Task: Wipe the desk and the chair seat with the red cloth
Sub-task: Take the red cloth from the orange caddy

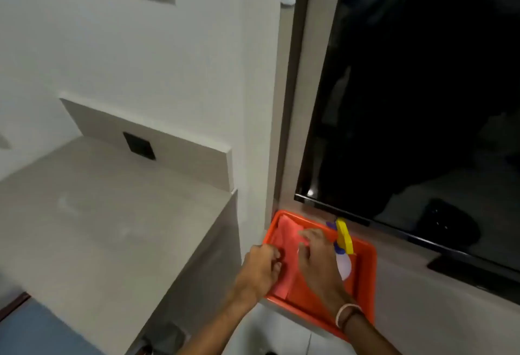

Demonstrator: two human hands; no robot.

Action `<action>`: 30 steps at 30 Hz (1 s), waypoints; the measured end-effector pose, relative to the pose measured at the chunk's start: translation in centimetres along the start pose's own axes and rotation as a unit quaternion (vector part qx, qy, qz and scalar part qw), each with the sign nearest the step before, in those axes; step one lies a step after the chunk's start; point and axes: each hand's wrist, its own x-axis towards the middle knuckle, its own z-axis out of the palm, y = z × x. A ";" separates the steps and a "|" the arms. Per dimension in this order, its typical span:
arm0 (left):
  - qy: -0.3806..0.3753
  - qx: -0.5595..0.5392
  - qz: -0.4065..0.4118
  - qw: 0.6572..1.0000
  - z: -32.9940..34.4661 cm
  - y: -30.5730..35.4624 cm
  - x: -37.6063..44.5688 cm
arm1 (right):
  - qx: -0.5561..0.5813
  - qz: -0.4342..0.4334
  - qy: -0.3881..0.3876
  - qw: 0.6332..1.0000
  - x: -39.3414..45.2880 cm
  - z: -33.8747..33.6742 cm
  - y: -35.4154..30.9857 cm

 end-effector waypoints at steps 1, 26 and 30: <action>-0.021 0.013 -0.016 1.000 1.0 -0.2 0.4 | -0.004 0.050 -0.037 0.998 0.4 0.5 1.1; -0.007 -0.299 -0.126 0.946 -0.4 -3.3 2.1 | 0.307 0.285 -0.070 0.905 7.7 5.3 1.3; 0.076 -0.354 -0.103 0.926 -7.6 -8.8 -0.6 | 0.447 0.309 -0.109 0.833 6.9 8.2 -3.3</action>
